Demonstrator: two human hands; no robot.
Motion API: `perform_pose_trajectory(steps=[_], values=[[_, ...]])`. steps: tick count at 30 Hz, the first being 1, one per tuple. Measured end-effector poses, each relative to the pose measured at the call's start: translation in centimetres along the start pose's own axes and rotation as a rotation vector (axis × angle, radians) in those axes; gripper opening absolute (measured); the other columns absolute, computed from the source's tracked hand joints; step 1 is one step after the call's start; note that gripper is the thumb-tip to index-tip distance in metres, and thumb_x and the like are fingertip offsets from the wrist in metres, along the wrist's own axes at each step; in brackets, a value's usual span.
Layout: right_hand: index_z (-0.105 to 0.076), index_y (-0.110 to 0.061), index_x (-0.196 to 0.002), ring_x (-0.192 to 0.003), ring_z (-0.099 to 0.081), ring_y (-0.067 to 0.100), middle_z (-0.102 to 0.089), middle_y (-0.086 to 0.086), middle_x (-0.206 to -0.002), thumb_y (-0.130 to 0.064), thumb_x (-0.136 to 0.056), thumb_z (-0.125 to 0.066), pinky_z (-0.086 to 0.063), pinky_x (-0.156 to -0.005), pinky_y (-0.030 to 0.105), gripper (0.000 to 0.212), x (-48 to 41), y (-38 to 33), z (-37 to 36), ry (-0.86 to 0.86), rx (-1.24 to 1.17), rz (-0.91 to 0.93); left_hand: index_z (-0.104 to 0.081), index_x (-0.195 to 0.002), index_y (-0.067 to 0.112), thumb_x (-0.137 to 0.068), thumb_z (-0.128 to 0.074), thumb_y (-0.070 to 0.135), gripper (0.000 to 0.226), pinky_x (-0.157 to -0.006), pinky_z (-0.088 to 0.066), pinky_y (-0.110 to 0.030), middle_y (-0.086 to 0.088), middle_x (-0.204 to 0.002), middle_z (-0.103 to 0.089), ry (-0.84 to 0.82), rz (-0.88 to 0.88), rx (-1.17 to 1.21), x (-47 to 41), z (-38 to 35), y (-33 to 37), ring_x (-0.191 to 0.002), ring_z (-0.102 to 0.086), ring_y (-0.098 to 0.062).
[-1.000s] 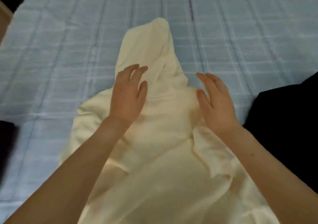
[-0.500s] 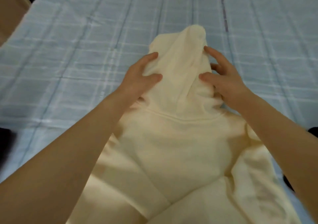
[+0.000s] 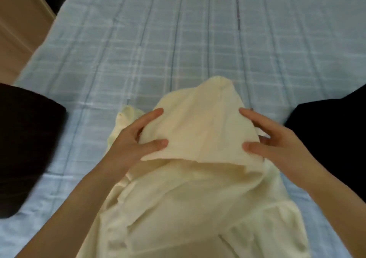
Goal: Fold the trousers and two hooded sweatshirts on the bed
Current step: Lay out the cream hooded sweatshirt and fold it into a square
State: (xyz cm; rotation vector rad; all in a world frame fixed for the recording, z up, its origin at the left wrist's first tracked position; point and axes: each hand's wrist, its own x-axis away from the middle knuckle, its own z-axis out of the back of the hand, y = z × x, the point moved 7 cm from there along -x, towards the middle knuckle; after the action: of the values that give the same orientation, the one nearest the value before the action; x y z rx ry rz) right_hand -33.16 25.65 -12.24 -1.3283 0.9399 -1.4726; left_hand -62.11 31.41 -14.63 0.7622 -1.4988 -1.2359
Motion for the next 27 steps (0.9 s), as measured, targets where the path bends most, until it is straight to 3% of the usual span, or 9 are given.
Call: perform_pose_trajectory(steps=[4,7,10,13,16,18,19,23,27], values=[[-0.063,-0.054,-0.122,-0.102,-0.067,0.03,-0.066,0.005,-0.122,0.005,-0.082,-0.073,-0.054,-0.095,0.039,0.072,4.8,7.2,-2.4,-0.028,0.147,-0.138,-0.058,-0.121,0.058,-0.067,-0.089,0.03,0.069,-0.101,-0.04,-0.012,0.038,-0.127,-0.054,-0.067,0.123,-0.26,4.4,-1.0,-6.5,-0.117,-0.049,0.017],[-0.06,-0.05,-0.127,-0.102,-0.067,0.024,-0.064,-0.006,-0.125,-0.003,-0.086,-0.073,-0.057,-0.086,0.029,0.064,5.6,7.4,-2.5,0.01,0.214,-0.104,-0.055,-0.126,0.051,-0.074,-0.085,0.025,0.067,-0.099,-0.036,-0.005,0.031,-0.133,-0.049,-0.055,0.077,-0.351,4.6,-1.0,-6.3,-0.11,-0.044,0.027],[-0.059,-0.045,-0.126,-0.09,-0.067,0.02,-0.065,-0.012,-0.114,-0.019,-0.091,-0.069,-0.054,-0.076,0.025,0.044,4.6,4.0,-0.8,0.185,0.349,-0.003,-0.05,-0.133,0.047,-0.077,-0.081,0.032,0.066,-0.091,-0.04,-0.014,0.022,-0.126,-0.05,-0.036,0.004,-0.54,3.5,-1.2,-3.2,-0.105,-0.049,0.012],[-0.061,-0.034,-0.129,-0.089,-0.065,0.015,-0.064,-0.012,-0.104,-0.027,-0.097,-0.061,-0.055,-0.091,0.037,0.033,1.5,1.3,0.1,0.374,0.272,0.046,-0.049,-0.136,0.04,-0.084,-0.074,0.037,0.058,-0.096,-0.044,-0.027,0.004,-0.131,-0.052,0.084,-0.139,-0.661,1.0,-1.9,0.7,-0.108,-0.055,-0.012],[-0.058,-0.027,-0.135,-0.104,-0.062,0.014,-0.064,-0.007,-0.117,-0.03,-0.099,-0.057,-0.047,-0.106,0.043,0.036,-2.3,1.5,-2.0,0.289,0.13,-0.038,-0.046,-0.142,0.035,-0.092,-0.065,0.037,0.053,-0.108,-0.035,-0.027,0.0,-0.146,-0.046,0.045,-0.073,-0.525,-1.8,-4.3,1.0,-0.13,-0.046,-0.017],[-0.058,-0.021,-0.137,-0.125,-0.056,0.018,-0.062,0.0,-0.135,-0.028,-0.099,-0.058,-0.039,-0.114,0.039,0.039,-2.9,2.5,-3.2,0.211,0.1,-0.09,-0.051,-0.14,0.028,-0.095,-0.063,0.029,0.047,-0.097,-0.031,-0.011,0.003,-0.145,-0.048,0.022,-0.019,-0.446,-2.3,-5.3,0.0,-0.13,-0.046,-0.012],[-0.06,-0.018,-0.136,-0.126,-0.057,0.02,-0.062,0.005,-0.135,-0.024,-0.098,-0.06,-0.04,-0.114,0.038,0.038,-2.4,2.7,-3.3,0.192,0.088,-0.085,-0.057,-0.136,0.024,-0.094,-0.064,0.021,0.042,-0.089,-0.032,-0.006,0.005,-0.139,-0.053,0.033,-0.032,-0.421,-2.0,-5.3,-0.2,-0.126,-0.049,-0.01],[-0.07,-0.027,-0.12,-0.108,-0.068,0.025,-0.071,0.007,-0.116,-0.007,-0.092,-0.068,-0.053,-0.098,0.045,0.035,2.5,0.8,-3.1,0.192,-0.019,-0.005,-0.069,-0.118,0.022,-0.09,-0.066,0.005,0.034,-0.079,-0.042,0.001,0.015,-0.12,-0.065,0.065,-0.112,-0.238,2.2,-4.1,1.9,-0.107,-0.06,0.0],[-0.075,-0.031,-0.113,-0.094,-0.066,0.018,-0.068,-0.005,-0.095,-0.004,-0.089,-0.069,-0.053,-0.085,0.042,0.037,10.0,0.2,-4.3,0.106,-0.102,0.053,-0.074,-0.106,0.036,-0.088,-0.068,0.007,0.034,-0.088,-0.054,-0.02,0.012,-0.113,-0.072,0.008,-0.055,0.083,9.1,-2.9,1.1,-0.102,-0.067,-0.007]])
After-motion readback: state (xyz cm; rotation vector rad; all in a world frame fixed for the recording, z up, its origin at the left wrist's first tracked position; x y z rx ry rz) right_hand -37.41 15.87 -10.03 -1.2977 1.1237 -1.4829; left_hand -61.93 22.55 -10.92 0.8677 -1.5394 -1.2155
